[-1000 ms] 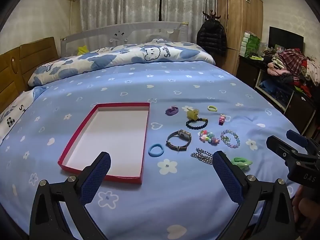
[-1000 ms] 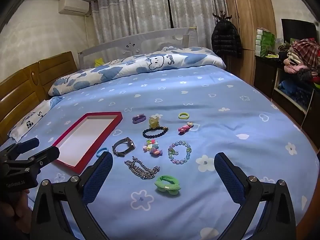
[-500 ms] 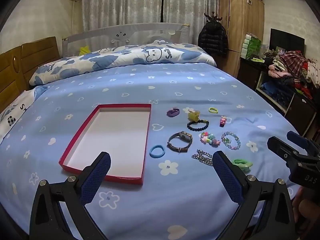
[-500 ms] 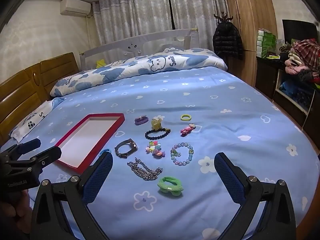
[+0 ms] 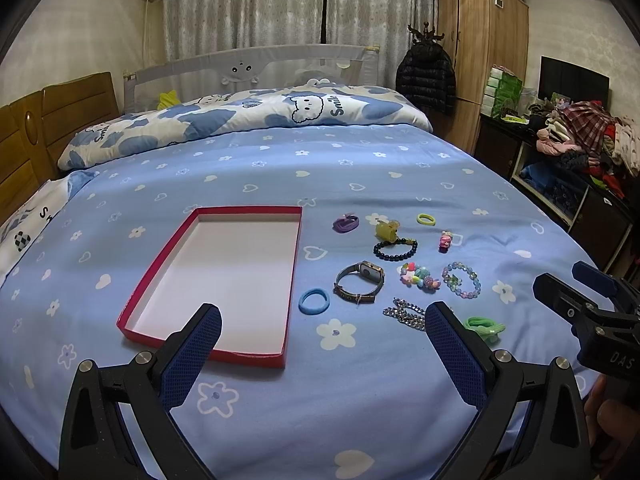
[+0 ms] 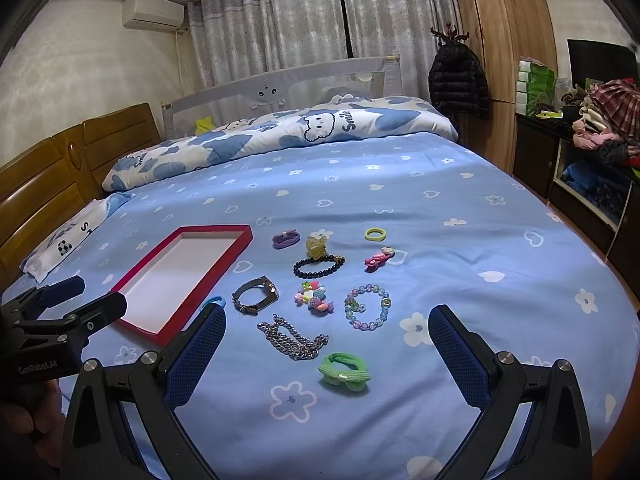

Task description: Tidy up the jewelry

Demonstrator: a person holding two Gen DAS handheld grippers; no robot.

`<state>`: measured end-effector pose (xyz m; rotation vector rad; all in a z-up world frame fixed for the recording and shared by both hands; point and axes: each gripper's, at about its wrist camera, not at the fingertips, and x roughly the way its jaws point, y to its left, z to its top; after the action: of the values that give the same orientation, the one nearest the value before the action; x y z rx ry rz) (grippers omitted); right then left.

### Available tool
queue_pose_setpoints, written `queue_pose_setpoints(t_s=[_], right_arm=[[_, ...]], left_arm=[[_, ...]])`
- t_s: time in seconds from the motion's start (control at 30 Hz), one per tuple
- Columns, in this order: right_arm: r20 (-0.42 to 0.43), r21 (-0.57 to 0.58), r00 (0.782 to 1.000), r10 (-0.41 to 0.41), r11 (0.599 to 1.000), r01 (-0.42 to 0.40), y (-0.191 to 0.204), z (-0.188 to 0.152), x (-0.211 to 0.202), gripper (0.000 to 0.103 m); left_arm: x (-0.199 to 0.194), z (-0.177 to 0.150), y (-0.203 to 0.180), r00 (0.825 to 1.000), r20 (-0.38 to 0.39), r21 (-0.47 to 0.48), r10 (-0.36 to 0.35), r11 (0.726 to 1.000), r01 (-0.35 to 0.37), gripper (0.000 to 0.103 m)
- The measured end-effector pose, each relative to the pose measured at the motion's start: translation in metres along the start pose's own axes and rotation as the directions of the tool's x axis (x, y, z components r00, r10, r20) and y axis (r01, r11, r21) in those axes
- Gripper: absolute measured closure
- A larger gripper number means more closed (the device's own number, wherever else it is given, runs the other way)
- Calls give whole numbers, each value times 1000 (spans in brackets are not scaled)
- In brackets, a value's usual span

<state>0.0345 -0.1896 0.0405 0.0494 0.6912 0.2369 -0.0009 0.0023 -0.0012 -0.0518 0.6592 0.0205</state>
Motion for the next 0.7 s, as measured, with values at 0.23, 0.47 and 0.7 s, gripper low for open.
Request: queue_pose_setpoints(t_s=[0.23, 0.47, 0.7], right_arm=[[0, 0, 1000, 0, 1000, 0, 1, -1, 1, 1], [0, 1, 1000, 2, 1000, -2, 1, -1, 1, 1], [-1, 1, 1000, 1, 1000, -1, 1, -1, 1, 1]], left_arm=[[0, 0, 0, 1000, 1, 0, -1, 1000, 1, 1], [0, 0, 0, 1000, 0, -2, -1, 1000, 1, 1], [1, 0, 0, 1000, -2, -2, -1, 1000, 1, 1]])
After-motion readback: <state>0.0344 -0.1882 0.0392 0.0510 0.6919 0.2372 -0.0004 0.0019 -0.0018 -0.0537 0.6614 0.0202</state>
